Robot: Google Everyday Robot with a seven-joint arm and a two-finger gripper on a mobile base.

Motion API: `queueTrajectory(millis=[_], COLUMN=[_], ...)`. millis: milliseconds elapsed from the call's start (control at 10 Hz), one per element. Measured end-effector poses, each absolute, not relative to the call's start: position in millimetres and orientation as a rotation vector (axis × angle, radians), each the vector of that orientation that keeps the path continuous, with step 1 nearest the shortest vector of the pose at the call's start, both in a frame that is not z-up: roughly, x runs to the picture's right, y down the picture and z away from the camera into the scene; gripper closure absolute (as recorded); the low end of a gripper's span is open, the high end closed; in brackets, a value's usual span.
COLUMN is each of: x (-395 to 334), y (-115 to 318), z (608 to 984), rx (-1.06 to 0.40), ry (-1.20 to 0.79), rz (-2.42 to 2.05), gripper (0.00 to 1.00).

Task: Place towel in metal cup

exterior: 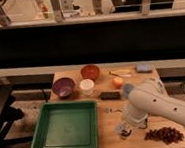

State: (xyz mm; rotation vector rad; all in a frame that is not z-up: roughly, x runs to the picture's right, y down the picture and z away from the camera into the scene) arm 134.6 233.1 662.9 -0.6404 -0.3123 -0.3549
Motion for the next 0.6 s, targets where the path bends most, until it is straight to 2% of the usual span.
queueTrajectory(millis=[600], x=[117.7], y=[231.9], z=[665.9], rx=[-0.634], ry=[-0.341], rz=[-0.4], gripper=[1.0])
